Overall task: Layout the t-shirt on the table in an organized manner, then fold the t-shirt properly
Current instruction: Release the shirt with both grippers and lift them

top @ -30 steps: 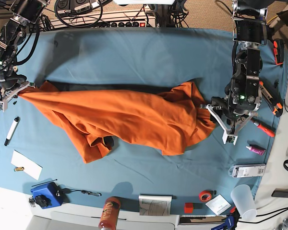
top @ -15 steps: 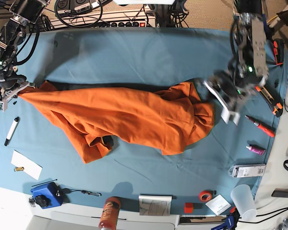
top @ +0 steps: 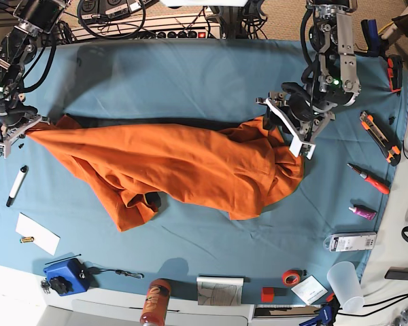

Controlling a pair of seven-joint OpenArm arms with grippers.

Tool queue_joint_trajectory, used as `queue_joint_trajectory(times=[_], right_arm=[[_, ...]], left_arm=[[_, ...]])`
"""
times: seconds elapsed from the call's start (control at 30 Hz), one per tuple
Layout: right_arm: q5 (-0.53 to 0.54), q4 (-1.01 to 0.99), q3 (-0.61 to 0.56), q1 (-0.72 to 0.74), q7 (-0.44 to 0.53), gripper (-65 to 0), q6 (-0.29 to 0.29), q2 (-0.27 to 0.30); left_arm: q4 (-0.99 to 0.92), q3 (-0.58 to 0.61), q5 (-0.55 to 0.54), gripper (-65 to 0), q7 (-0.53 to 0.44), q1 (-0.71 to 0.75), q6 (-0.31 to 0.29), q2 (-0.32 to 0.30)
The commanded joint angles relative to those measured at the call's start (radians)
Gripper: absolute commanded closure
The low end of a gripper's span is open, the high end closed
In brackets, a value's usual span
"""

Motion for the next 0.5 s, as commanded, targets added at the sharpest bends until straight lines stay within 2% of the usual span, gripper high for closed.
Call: queue_joint_trajectory(times=[0.0,0.3,0.47], right_arm=[[-0.006,0.017,0.008,0.011,0.018,0.0,-0.001,0.025],[-0.006,0.017,0.008,0.011,0.018,0.0,-0.001,0.025],[-0.006,0.017,0.008,0.011,0.018,0.0,-0.001,0.025]], left_arm=[[-0.002,-0.001,-0.009,-29.2,-0.02,-0.009,-0.001,-0.001],[-0.048,-0.001,-0.089,-29.2,-0.047,-0.012,-0.011,0.002],[-0.049,0.016,-0.105,-29.2,-0.048,-0.014,-0.034,0.038]])
